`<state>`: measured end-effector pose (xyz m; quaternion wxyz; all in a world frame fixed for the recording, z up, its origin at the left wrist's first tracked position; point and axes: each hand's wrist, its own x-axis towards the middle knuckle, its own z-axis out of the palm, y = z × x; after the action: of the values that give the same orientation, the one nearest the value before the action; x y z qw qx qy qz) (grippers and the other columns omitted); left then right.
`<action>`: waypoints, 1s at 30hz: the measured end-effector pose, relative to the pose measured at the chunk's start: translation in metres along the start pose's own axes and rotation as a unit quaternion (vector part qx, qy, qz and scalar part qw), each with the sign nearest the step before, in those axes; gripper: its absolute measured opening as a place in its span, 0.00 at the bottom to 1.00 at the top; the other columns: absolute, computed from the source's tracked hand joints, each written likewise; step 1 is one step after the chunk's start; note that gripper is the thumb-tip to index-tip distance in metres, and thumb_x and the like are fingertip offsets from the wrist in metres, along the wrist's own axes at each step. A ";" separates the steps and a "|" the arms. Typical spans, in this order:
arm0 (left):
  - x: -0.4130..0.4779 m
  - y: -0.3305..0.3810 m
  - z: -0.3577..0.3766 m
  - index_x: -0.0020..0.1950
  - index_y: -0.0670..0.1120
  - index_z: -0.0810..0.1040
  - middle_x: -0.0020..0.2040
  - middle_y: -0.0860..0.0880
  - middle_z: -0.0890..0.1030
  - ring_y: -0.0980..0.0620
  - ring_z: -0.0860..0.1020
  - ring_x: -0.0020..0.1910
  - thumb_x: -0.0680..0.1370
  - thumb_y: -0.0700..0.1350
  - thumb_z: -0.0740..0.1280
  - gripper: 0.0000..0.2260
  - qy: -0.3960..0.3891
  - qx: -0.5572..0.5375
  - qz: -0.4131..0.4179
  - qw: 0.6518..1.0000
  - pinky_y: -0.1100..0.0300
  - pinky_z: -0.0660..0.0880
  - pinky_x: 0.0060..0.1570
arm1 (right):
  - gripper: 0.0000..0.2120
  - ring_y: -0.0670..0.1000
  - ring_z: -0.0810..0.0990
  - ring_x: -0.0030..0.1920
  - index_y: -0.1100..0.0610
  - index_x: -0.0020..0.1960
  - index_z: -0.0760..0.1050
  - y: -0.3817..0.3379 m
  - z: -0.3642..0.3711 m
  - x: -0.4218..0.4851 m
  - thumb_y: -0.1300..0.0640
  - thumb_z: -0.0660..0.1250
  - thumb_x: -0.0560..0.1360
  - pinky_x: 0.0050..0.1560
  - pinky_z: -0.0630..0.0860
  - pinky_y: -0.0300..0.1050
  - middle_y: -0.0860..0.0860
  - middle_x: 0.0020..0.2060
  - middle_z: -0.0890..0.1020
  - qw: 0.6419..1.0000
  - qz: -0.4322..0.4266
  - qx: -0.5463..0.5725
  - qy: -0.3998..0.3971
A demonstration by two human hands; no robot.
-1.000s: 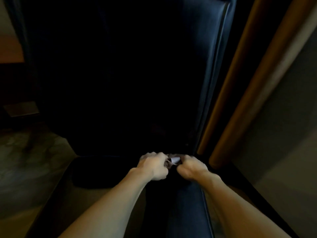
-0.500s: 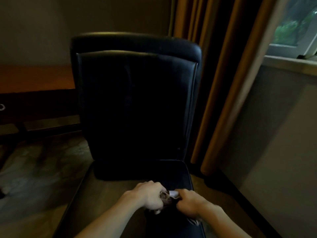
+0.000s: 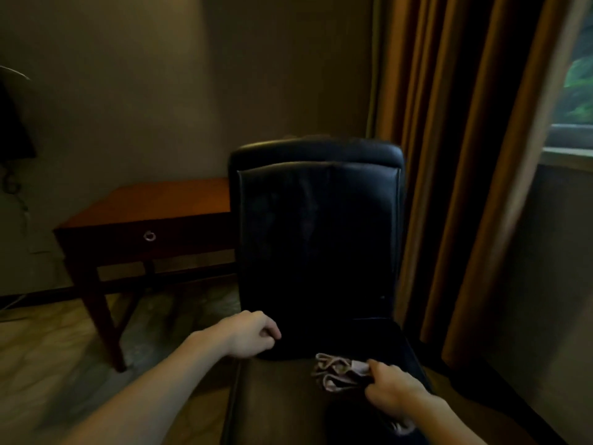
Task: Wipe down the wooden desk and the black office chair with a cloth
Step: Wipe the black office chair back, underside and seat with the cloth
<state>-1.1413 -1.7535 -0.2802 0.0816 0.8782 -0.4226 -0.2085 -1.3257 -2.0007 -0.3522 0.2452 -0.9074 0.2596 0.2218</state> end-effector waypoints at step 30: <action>-0.189 -0.087 -0.129 0.74 0.54 0.71 0.71 0.50 0.72 0.47 0.68 0.71 0.83 0.55 0.65 0.20 0.475 0.006 -0.164 0.864 0.51 0.73 0.54 | 0.13 0.53 0.82 0.46 0.40 0.59 0.71 -0.227 -0.038 -0.083 0.49 0.66 0.75 0.50 0.81 0.57 0.45 0.47 0.82 0.907 -0.262 0.171 0.282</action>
<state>-1.1286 -1.5560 -0.1354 0.2318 0.9281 -0.1833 0.2264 -1.2467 -1.8227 -0.2035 0.3625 -0.9115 0.1052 -0.1632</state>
